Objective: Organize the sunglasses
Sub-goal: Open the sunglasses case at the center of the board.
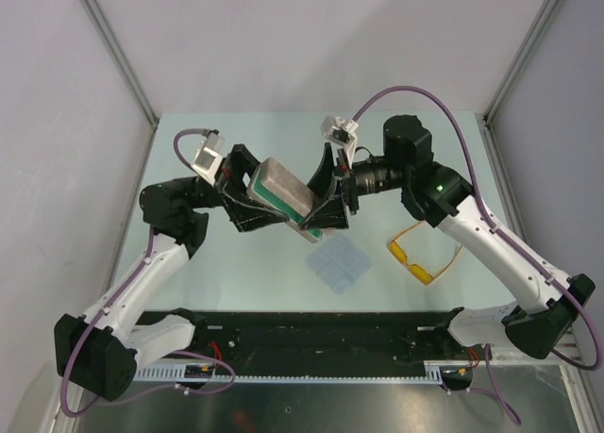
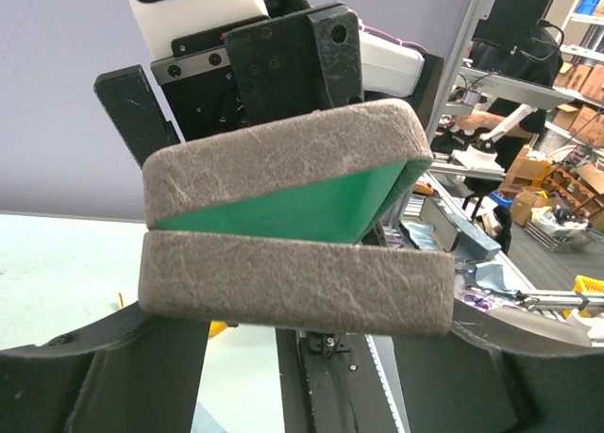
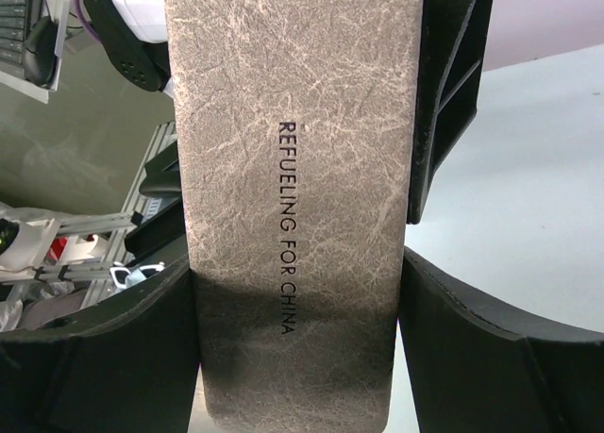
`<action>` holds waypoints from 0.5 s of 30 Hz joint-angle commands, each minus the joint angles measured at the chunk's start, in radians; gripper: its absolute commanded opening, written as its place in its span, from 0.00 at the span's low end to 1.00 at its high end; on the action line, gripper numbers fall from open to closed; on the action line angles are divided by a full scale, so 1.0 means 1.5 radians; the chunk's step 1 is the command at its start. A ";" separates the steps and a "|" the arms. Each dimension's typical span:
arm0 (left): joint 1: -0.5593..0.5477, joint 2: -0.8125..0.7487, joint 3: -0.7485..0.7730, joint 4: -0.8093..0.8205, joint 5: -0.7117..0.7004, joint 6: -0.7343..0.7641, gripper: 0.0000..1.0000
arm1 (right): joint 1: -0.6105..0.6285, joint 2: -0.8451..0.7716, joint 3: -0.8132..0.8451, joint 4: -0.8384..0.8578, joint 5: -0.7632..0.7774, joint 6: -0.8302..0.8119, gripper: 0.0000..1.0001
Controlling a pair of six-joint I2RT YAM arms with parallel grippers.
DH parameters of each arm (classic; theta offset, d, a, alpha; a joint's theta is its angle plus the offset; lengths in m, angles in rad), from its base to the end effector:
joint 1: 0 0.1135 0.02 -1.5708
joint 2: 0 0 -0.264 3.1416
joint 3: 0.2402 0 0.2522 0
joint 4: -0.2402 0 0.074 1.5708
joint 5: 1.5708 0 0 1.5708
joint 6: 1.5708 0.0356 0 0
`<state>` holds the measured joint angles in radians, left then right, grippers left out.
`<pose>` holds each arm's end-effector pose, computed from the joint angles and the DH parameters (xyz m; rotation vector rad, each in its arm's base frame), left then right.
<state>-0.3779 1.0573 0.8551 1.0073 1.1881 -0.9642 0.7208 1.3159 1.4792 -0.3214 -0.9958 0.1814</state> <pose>0.1763 -0.1055 0.4160 0.9980 1.0929 -1.5712 0.1888 0.2056 0.4533 -1.2323 1.4514 1.4875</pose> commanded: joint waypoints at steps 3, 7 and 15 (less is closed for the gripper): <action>-0.001 -0.045 0.032 0.064 0.133 0.054 0.13 | -0.042 -0.048 -0.001 0.033 -0.016 0.064 0.00; 0.001 -0.045 0.031 0.064 0.145 0.066 0.12 | -0.048 -0.058 -0.012 0.064 -0.034 0.094 0.00; 0.012 -0.030 0.035 0.064 0.125 0.071 0.04 | -0.049 -0.062 -0.015 0.086 -0.045 0.123 0.00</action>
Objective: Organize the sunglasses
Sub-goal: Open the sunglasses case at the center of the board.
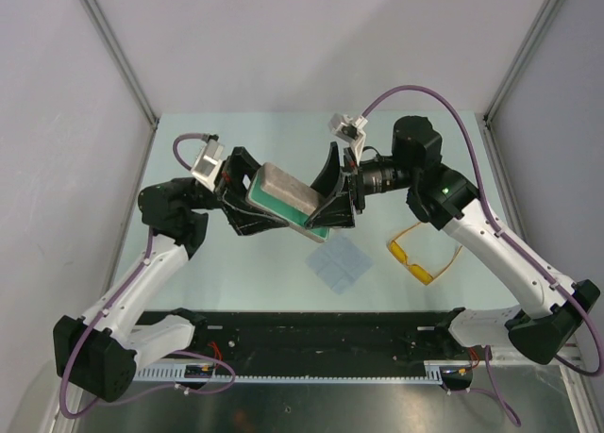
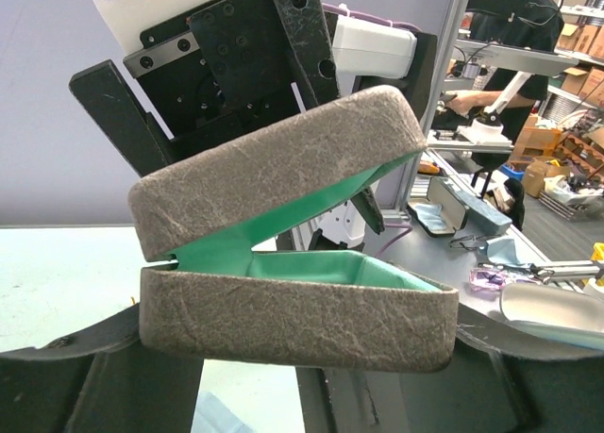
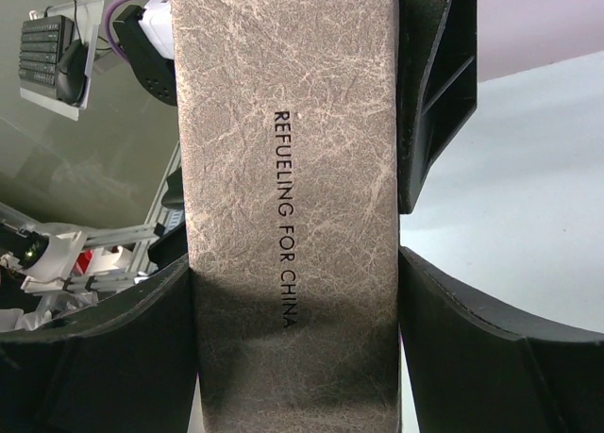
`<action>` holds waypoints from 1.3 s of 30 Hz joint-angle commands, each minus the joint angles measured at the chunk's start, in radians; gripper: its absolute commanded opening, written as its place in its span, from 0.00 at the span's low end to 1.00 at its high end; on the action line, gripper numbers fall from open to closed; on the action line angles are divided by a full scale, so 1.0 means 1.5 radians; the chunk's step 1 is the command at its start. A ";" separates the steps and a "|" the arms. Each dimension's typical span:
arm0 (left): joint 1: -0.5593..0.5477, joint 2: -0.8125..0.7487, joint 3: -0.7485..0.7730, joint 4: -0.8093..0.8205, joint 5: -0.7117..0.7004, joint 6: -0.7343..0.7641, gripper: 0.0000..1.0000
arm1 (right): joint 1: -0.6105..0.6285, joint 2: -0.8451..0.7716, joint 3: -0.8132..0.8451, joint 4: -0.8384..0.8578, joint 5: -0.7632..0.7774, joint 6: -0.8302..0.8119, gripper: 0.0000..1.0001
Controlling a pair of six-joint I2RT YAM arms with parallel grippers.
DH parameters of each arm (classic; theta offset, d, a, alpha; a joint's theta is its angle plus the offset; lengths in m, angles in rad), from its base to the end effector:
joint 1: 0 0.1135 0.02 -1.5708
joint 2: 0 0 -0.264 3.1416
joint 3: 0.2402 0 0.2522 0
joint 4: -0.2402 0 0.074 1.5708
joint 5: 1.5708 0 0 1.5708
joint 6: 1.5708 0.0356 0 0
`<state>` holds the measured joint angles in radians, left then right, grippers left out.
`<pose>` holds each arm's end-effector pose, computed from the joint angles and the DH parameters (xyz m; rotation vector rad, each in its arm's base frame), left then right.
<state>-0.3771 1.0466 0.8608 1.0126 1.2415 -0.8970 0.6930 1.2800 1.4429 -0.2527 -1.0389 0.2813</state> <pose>0.1713 -0.1041 0.4187 1.0905 1.0353 -1.5121 0.1866 0.1948 0.4571 -1.1907 1.4502 1.5518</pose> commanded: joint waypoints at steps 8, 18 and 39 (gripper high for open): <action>0.017 -0.021 0.024 0.060 0.108 0.037 0.01 | -0.031 -0.038 0.005 0.076 -0.040 0.094 0.00; 0.023 -0.046 0.006 0.060 0.161 0.081 0.01 | -0.032 -0.045 0.000 0.120 -0.061 0.144 0.00; 0.081 -0.015 -0.002 0.060 0.139 0.069 0.40 | -0.065 -0.050 -0.001 0.077 -0.026 0.136 0.00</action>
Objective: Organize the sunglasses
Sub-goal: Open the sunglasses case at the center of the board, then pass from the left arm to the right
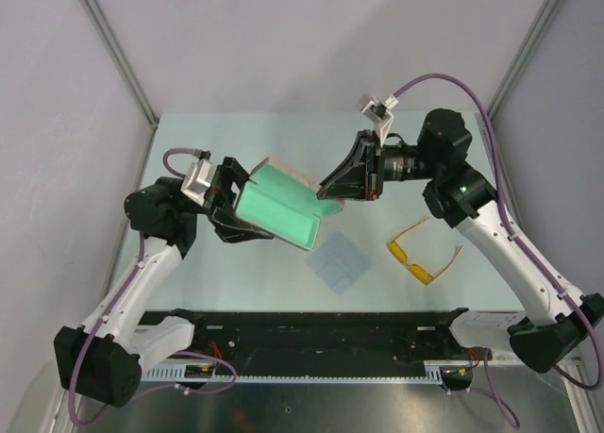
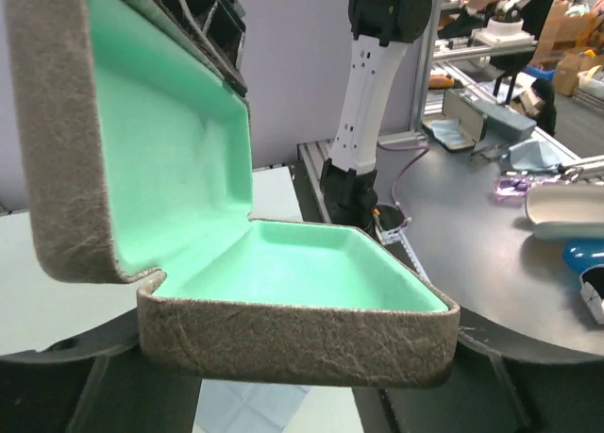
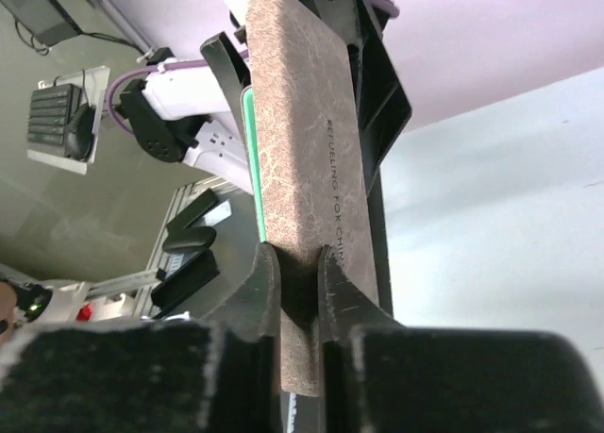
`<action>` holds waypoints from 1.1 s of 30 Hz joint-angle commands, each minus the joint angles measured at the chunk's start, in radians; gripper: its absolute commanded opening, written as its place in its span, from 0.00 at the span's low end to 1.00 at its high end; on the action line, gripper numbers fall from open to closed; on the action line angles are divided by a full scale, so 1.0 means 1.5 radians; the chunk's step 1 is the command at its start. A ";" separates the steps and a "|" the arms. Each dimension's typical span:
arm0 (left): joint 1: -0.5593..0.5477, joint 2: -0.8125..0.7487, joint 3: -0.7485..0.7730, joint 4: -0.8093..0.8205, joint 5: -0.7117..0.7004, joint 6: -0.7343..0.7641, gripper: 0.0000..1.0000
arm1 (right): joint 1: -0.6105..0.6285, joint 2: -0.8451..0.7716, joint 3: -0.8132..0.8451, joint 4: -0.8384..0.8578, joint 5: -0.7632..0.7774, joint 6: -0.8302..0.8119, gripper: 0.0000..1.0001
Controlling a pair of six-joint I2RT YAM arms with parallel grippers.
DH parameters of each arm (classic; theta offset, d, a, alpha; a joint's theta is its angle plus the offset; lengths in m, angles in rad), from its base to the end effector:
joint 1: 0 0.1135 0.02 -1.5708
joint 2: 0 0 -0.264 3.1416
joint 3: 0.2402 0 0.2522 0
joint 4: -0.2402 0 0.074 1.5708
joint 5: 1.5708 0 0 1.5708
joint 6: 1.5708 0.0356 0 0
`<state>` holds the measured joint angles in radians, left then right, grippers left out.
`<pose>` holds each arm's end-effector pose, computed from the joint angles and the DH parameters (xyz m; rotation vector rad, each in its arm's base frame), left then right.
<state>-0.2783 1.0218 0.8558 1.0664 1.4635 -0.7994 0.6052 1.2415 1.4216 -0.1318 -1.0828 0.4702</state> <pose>0.1654 -0.0841 0.4184 1.3277 0.9691 -1.3338 0.1922 0.1712 0.4706 -1.0671 1.4621 1.6134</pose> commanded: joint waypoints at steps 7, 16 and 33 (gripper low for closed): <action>0.018 0.016 0.003 0.023 -0.061 -0.023 0.40 | -0.005 -0.022 0.015 -0.041 0.045 -0.031 0.00; 0.019 0.056 -0.001 0.023 -0.096 -0.078 0.34 | 0.029 0.012 0.033 -0.146 0.187 -0.170 0.50; 0.022 0.061 -0.019 0.022 -0.112 -0.092 0.36 | 0.117 0.002 0.058 -0.191 0.490 -0.281 0.41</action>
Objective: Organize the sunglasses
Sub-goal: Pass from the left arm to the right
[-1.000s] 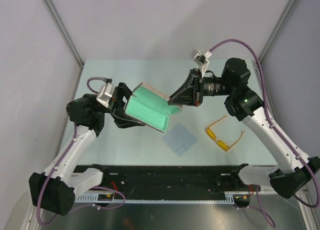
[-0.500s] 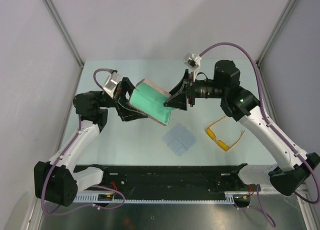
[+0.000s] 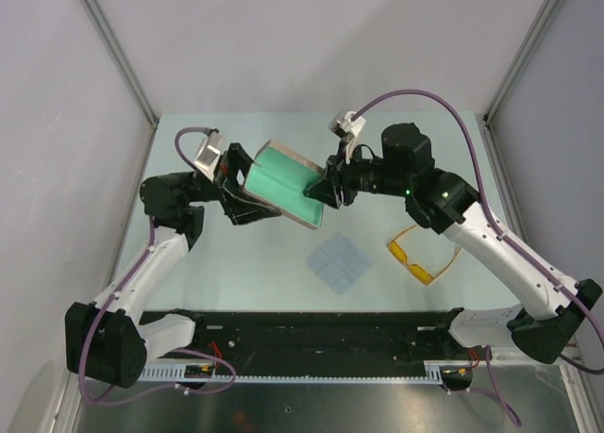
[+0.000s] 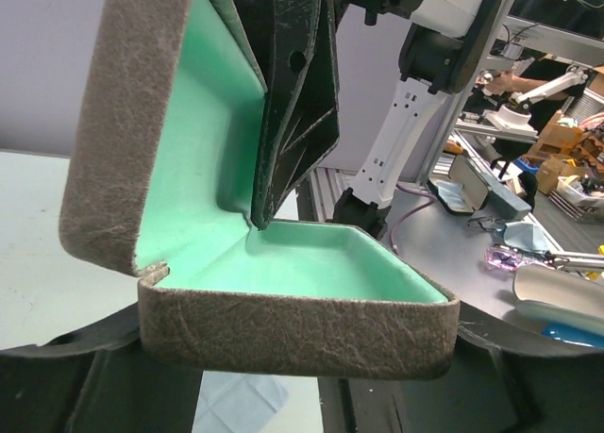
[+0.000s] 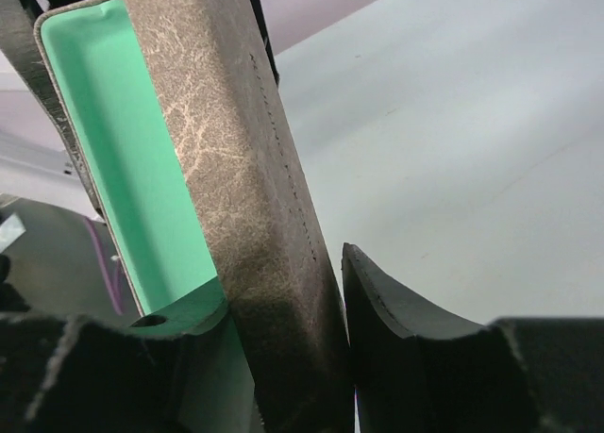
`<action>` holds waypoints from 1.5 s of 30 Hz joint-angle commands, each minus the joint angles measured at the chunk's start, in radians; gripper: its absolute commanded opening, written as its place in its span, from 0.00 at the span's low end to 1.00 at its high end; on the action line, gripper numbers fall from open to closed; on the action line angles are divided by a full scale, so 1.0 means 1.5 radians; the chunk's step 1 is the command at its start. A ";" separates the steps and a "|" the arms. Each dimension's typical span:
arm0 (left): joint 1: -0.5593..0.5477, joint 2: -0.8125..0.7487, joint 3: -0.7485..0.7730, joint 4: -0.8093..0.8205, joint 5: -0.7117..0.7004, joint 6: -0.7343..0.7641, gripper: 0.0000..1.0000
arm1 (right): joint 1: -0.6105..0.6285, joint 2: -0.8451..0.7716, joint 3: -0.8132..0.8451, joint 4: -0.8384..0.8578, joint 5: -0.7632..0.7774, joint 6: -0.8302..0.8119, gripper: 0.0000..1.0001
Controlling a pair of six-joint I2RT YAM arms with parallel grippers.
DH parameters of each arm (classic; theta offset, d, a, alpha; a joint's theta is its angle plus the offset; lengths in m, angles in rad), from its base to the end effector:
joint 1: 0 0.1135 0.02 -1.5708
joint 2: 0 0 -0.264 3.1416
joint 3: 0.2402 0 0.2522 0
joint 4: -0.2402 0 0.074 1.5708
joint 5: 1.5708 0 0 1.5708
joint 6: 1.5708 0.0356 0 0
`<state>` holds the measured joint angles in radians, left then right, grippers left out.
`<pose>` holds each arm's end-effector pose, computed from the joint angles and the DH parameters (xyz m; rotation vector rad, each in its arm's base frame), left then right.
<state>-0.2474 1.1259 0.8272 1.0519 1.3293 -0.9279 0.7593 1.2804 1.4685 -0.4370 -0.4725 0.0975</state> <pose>0.2032 -0.0870 0.3935 1.0538 1.1882 -1.4845 0.1892 0.2019 0.4452 -0.9457 1.6672 1.0212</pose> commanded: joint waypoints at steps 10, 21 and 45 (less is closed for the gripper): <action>0.006 -0.005 -0.002 0.032 -0.020 -0.006 0.36 | 0.018 -0.065 0.001 0.046 0.092 -0.040 0.49; 0.009 -0.016 0.005 0.031 -0.027 -0.028 0.37 | 0.012 -0.050 0.002 0.031 0.047 -0.051 0.28; 0.226 -0.094 -0.069 -0.065 -0.192 -0.103 1.00 | -0.040 -0.033 0.043 0.026 0.165 -0.178 0.00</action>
<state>-0.0463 1.0252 0.7567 1.0229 1.1843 -1.0233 0.7403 1.2350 1.4746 -0.4381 -0.2897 -0.1028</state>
